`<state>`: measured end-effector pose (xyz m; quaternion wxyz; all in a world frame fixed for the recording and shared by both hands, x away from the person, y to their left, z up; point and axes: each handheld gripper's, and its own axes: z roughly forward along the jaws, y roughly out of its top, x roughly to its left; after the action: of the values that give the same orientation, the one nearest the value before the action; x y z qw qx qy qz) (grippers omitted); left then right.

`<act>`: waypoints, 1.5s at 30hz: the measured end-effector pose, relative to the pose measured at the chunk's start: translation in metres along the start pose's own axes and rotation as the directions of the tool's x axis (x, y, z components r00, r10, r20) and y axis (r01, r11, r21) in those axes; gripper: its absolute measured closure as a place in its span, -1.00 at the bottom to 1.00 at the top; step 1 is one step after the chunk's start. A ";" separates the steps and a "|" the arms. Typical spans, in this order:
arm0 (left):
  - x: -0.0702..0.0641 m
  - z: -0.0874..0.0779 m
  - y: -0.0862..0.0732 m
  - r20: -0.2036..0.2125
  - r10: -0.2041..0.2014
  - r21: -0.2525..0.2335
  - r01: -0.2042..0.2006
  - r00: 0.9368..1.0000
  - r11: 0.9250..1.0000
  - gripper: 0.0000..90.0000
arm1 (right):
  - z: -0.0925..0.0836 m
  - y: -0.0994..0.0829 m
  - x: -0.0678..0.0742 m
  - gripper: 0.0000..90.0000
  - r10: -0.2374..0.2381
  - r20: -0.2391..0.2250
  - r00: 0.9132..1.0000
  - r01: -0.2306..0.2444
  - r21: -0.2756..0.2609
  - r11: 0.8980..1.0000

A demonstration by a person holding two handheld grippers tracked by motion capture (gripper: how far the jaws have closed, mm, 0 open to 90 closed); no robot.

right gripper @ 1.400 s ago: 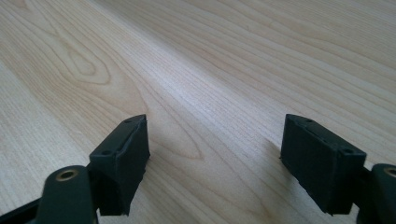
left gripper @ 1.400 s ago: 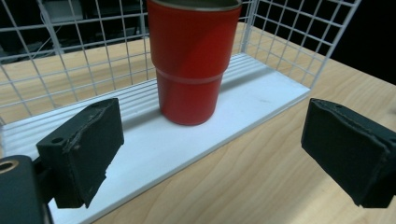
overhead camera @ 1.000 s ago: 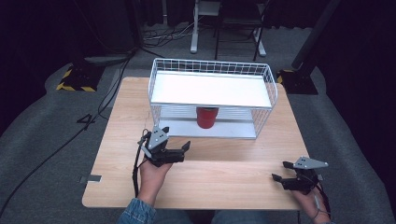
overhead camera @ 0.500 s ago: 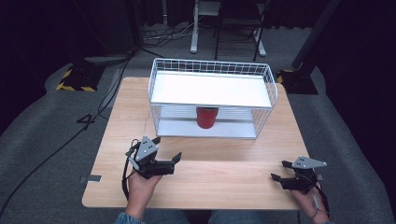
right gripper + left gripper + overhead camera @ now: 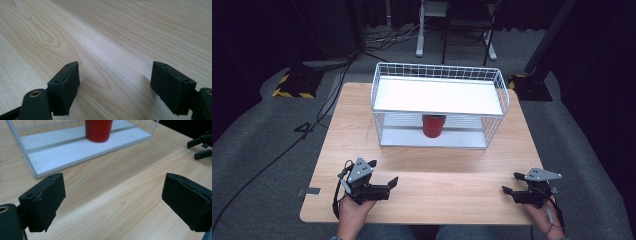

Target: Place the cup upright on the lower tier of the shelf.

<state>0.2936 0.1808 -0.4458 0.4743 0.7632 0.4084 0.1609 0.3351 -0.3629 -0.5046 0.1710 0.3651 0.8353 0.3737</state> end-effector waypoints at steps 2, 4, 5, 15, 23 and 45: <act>0.000 -0.001 -0.004 -0.008 0.006 0.021 -0.006 1.000 1.000 -0.88 | 0.000 0.000 0.000 -0.48 0.002 -0.001 1.000 -0.002 -0.001 1.000; 0.002 -0.001 -0.008 -0.011 0.006 0.033 -0.005 1.000 0.999 -0.88 | 0.000 0.000 0.000 -0.48 0.002 -0.001 1.000 -0.002 -0.001 1.000; 0.002 -0.001 -0.010 -0.008 0.002 0.039 -0.002 1.000 0.999 -0.88 | 0.000 0.000 0.000 -0.48 0.002 0.000 1.000 -0.002 -0.002 1.000; 0.011 0.007 -0.026 -0.014 0.004 0.122 -0.002 1.000 0.993 -0.88 | 0.000 0.000 0.000 -0.48 -0.002 0.002 1.000 0.002 -0.001 1.000; 0.014 0.015 -0.033 -0.018 0.016 0.187 -0.013 1.000 0.982 -0.88 | 0.000 0.000 0.000 -0.48 -0.002 0.002 1.000 0.002 -0.001 1.000; 0.013 0.035 -0.048 -0.075 0.100 0.304 -0.073 0.992 0.950 -0.94 | 0.000 0.000 0.001 -0.48 -0.005 0.005 1.000 0.005 -0.003 1.000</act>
<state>0.3013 0.1806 -0.5063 0.3265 0.8356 0.4151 0.1514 0.3344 -0.3624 -0.5045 0.1744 0.3637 0.8353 0.3736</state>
